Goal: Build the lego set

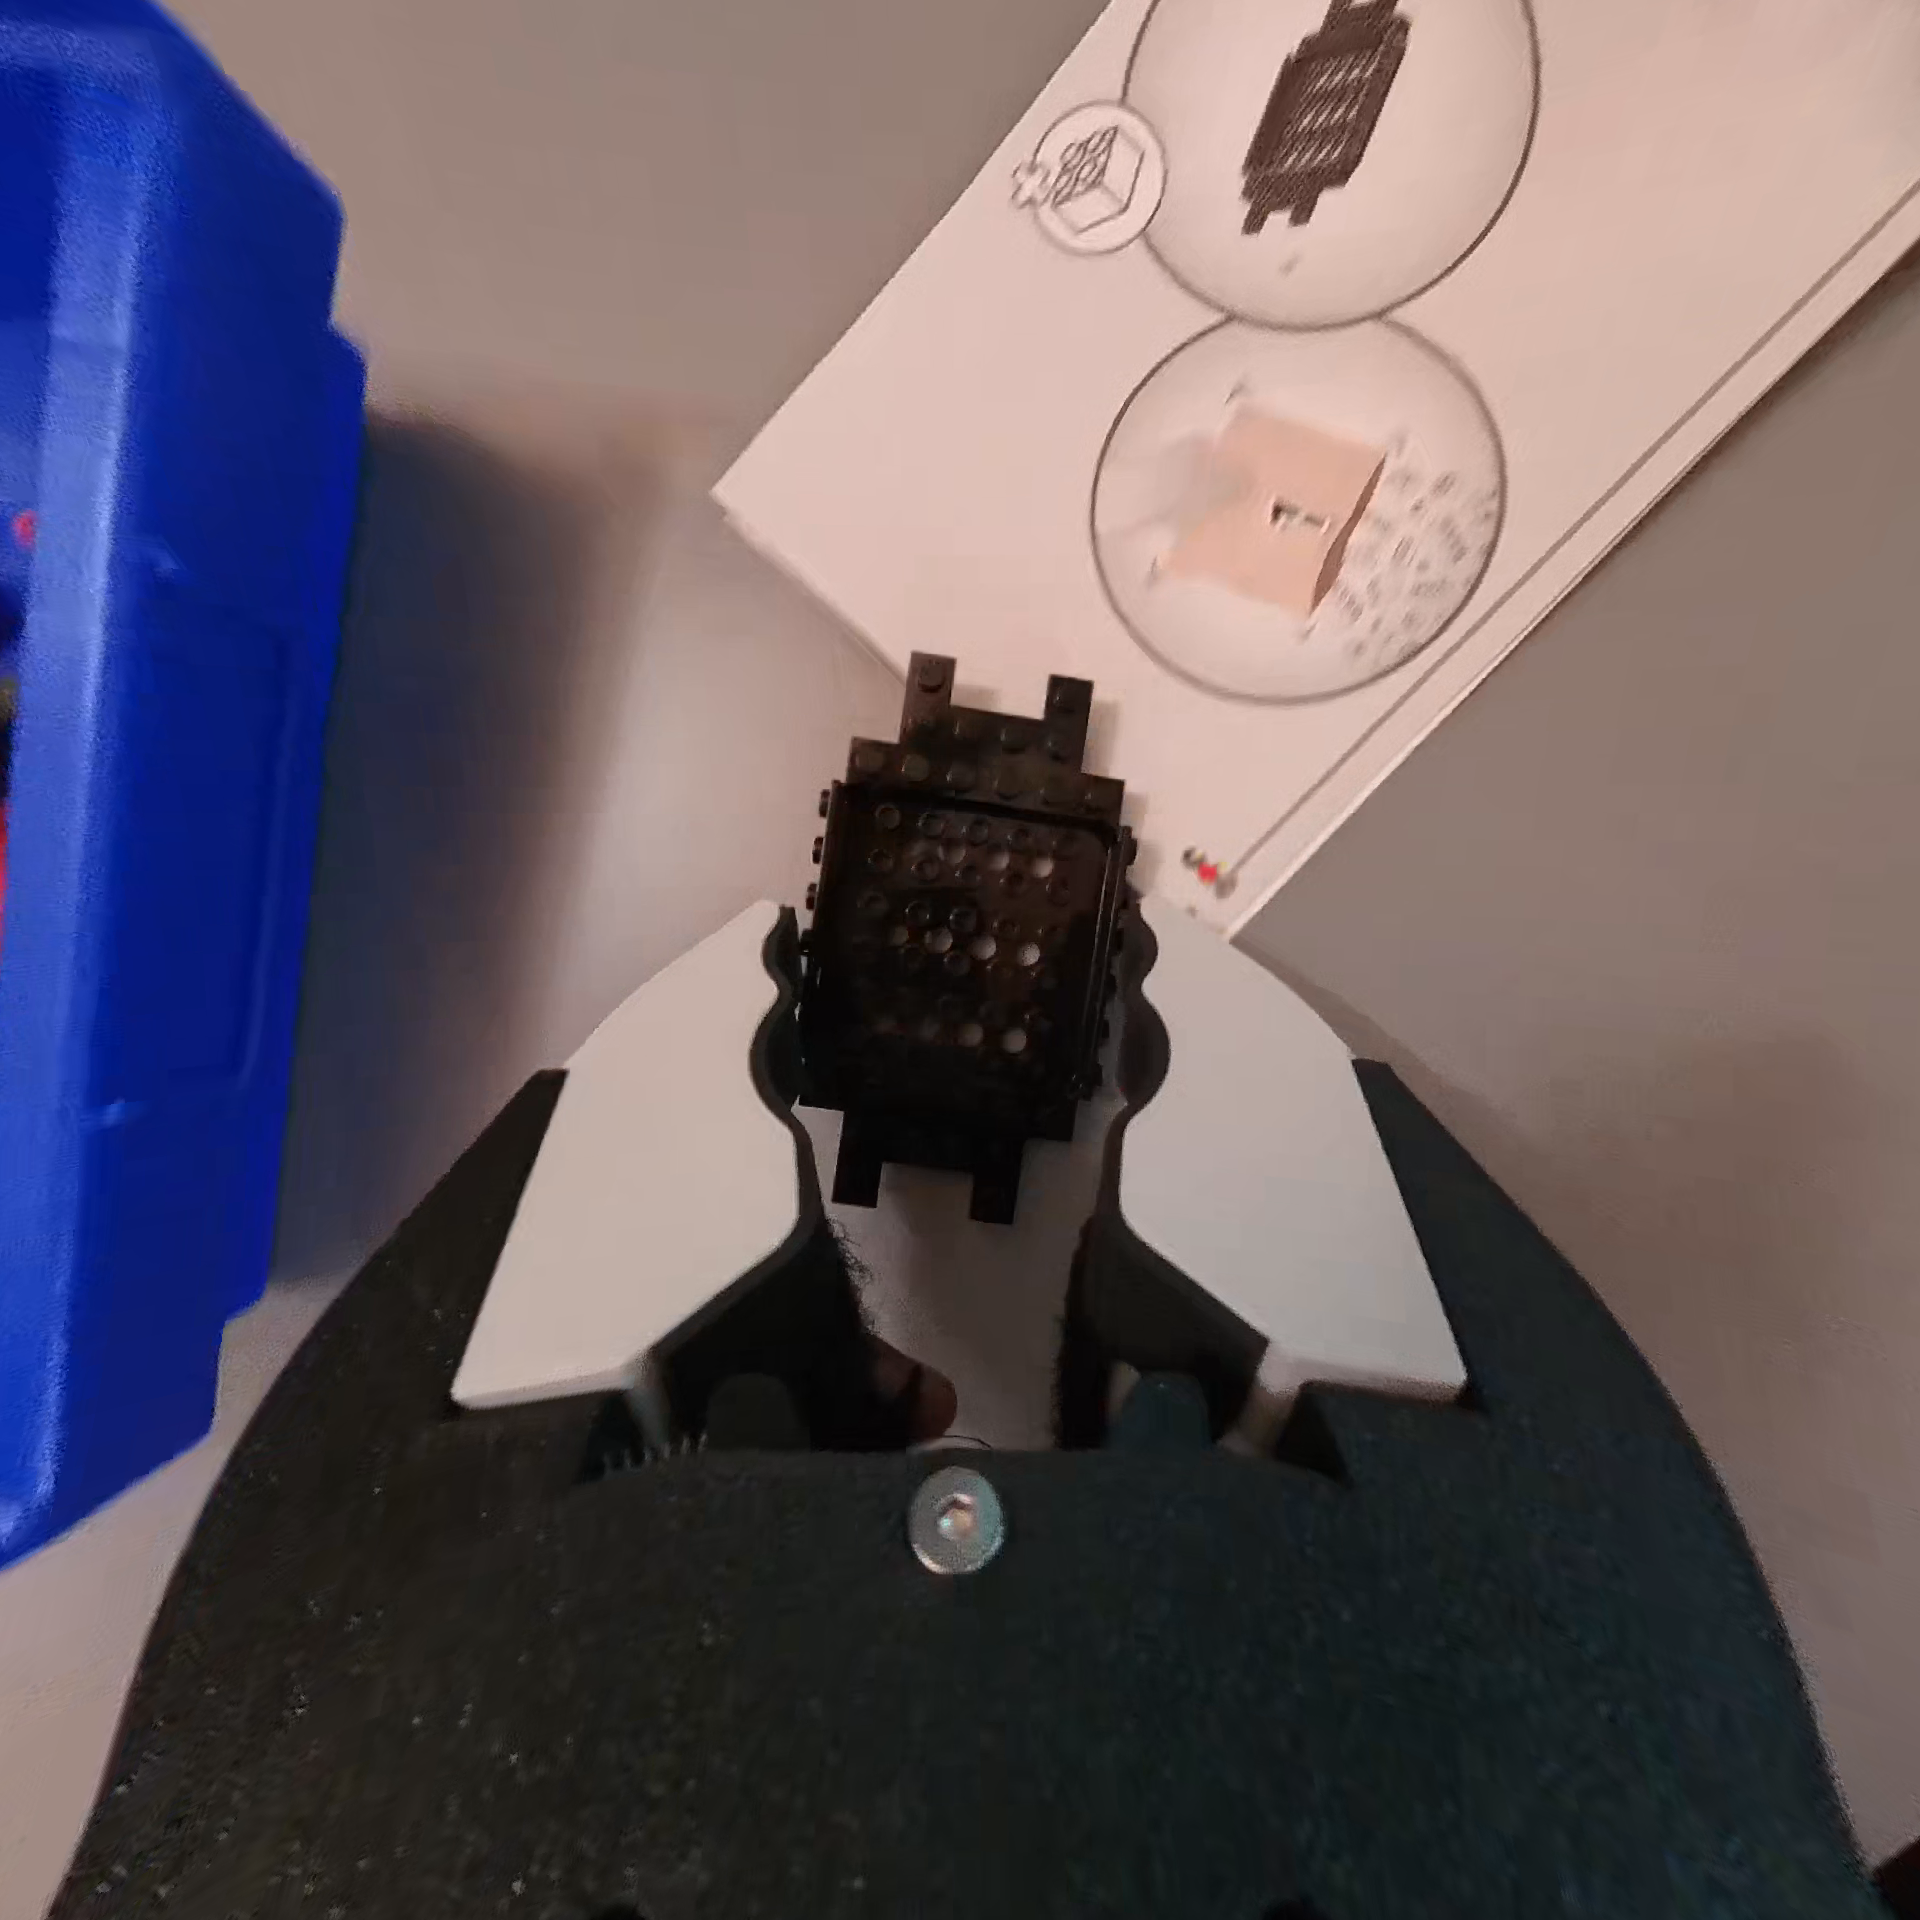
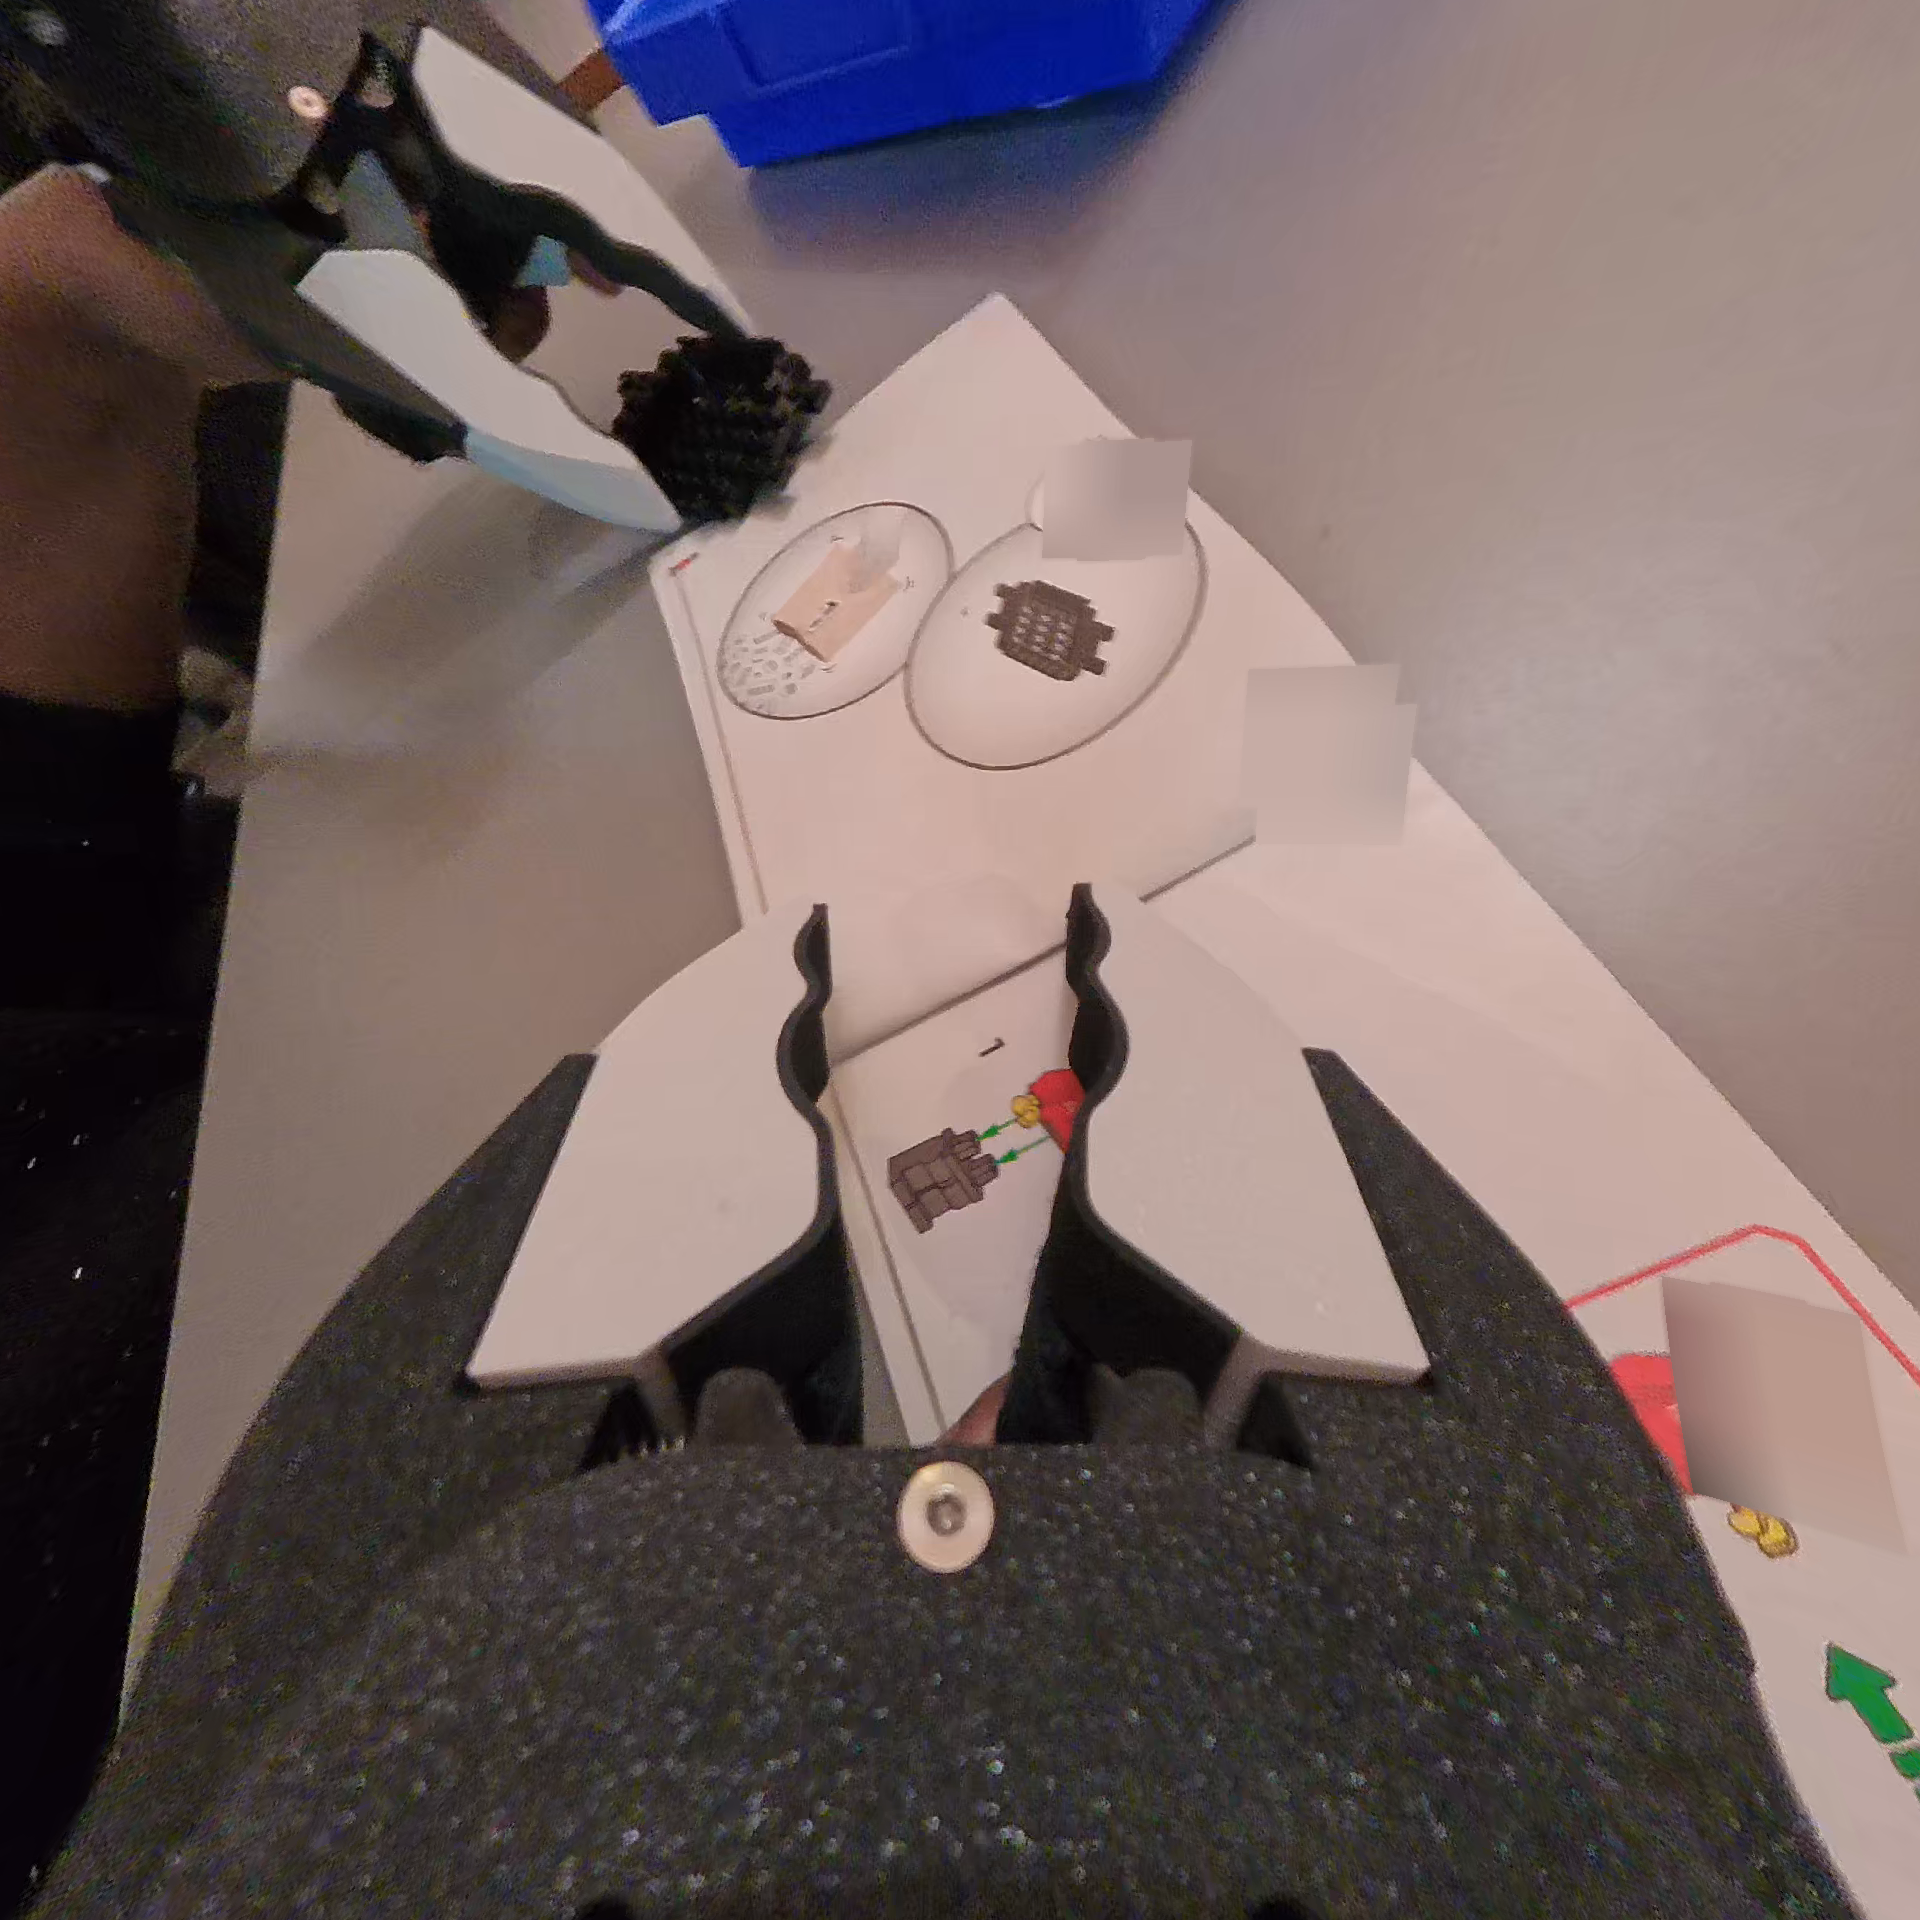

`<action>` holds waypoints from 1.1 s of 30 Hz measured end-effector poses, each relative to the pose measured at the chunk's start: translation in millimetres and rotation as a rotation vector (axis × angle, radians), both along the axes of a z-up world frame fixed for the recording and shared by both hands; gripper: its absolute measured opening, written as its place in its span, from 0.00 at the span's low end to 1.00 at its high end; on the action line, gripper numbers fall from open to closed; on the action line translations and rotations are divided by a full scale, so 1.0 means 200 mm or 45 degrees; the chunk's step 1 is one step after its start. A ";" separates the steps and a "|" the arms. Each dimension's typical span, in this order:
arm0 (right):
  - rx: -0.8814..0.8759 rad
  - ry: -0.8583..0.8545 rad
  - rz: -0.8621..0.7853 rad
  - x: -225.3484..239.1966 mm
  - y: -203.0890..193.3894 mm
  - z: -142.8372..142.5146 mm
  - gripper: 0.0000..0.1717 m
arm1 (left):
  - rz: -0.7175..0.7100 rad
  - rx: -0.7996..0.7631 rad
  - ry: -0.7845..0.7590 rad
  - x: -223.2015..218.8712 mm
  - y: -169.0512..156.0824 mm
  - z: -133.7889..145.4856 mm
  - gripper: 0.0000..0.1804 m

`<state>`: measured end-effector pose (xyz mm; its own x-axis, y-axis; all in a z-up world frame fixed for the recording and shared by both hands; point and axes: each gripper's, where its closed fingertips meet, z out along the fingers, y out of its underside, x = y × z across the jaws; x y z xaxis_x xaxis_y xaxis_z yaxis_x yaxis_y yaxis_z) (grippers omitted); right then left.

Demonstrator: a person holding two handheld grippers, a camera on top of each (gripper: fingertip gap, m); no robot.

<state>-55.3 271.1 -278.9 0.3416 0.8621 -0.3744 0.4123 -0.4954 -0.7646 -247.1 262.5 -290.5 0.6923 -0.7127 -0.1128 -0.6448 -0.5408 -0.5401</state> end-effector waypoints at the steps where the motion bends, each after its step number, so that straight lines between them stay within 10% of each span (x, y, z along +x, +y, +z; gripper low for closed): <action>1: 0.029 0.031 0.035 0.00 -0.02 0.03 0.25 | 0.018 0.032 0.010 -0.03 -0.01 0.01 0.33; 5: 0.236 0.238 -0.192 0.18 0.03 0.36 0.25 | 0.060 0.345 -0.079 0.06 0.00 0.30 0.38; 9: 0.336 0.139 -0.575 0.58 0.04 0.45 0.30 | -0.345 0.477 -0.368 0.68 -0.11 0.53 0.30; 16: 0.321 -0.127 -0.693 0.92 -0.06 0.44 0.31 | -0.549 0.325 -0.204 1.34 0.11 0.17 0.14; 19: 0.297 -0.261 -0.638 1.00 -0.14 0.36 0.26 | -0.555 0.175 0.013 1.32 0.15 -0.01 0.01; 26: 0.203 -0.222 -0.499 0.94 -0.30 0.07 0.20 | -0.551 -0.061 -0.180 1.24 -0.12 -0.01 0.00; 33: 0.233 -0.156 -0.345 0.78 -0.39 0.08 0.18 | -0.596 -0.002 -0.240 1.22 -0.34 -0.01 0.00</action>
